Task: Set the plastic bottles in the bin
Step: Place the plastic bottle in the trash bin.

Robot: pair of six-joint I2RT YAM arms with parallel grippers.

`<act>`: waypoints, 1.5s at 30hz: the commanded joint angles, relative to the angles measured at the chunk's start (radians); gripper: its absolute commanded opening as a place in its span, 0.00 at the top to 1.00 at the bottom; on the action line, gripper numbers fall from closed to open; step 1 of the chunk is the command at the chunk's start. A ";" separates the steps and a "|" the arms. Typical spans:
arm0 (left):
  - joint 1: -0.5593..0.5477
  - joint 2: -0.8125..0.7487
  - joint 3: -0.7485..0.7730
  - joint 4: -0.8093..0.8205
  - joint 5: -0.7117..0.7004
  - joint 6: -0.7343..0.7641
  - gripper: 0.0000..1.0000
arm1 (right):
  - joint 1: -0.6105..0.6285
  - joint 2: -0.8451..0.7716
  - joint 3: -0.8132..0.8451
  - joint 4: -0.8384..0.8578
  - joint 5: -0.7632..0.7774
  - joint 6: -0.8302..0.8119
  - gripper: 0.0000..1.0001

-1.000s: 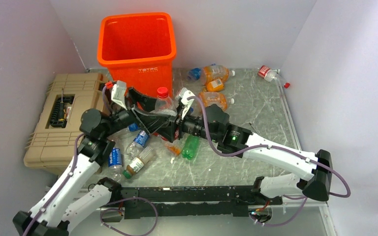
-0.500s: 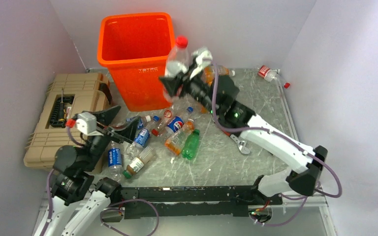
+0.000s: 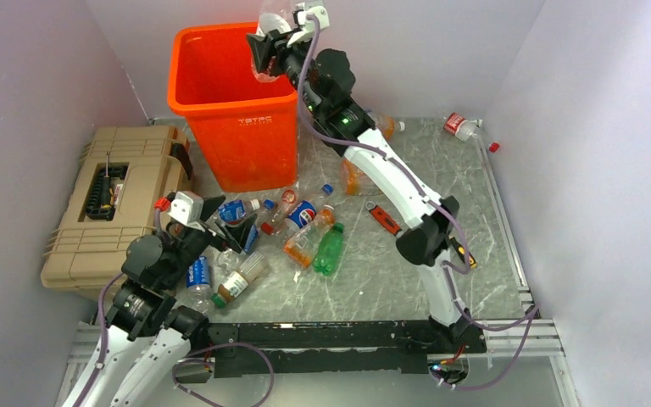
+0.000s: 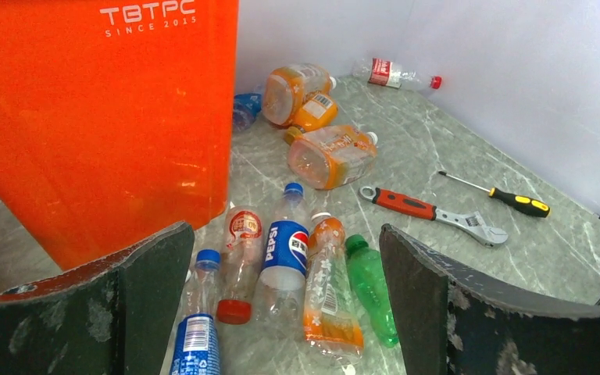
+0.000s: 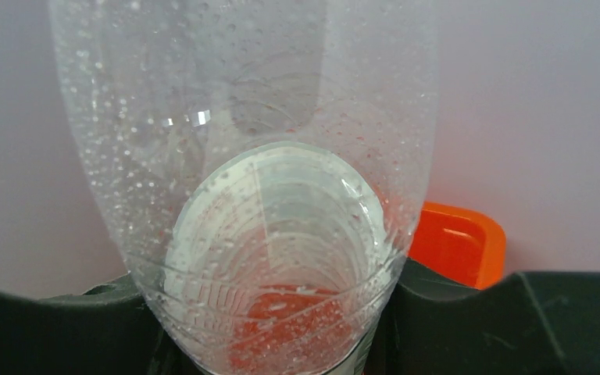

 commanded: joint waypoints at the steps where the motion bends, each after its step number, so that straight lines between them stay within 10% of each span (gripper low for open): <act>1: 0.027 0.017 0.020 0.034 0.080 -0.011 0.07 | -0.035 0.128 0.161 0.008 -0.012 0.004 0.47; 5: 0.032 0.036 0.025 0.027 0.092 -0.017 0.07 | -0.051 0.170 0.151 0.050 -0.054 0.010 0.43; 11: 0.043 0.048 0.025 0.026 0.104 -0.016 0.06 | -0.053 0.169 0.129 0.051 -0.125 0.048 0.06; 26: 0.119 0.102 0.029 0.026 0.143 -0.034 0.06 | -0.053 -0.021 0.078 0.042 -0.208 0.067 0.02; 45: 0.135 0.145 0.030 0.040 0.216 -0.067 0.07 | -0.030 -0.913 -1.388 0.341 -0.018 0.243 0.04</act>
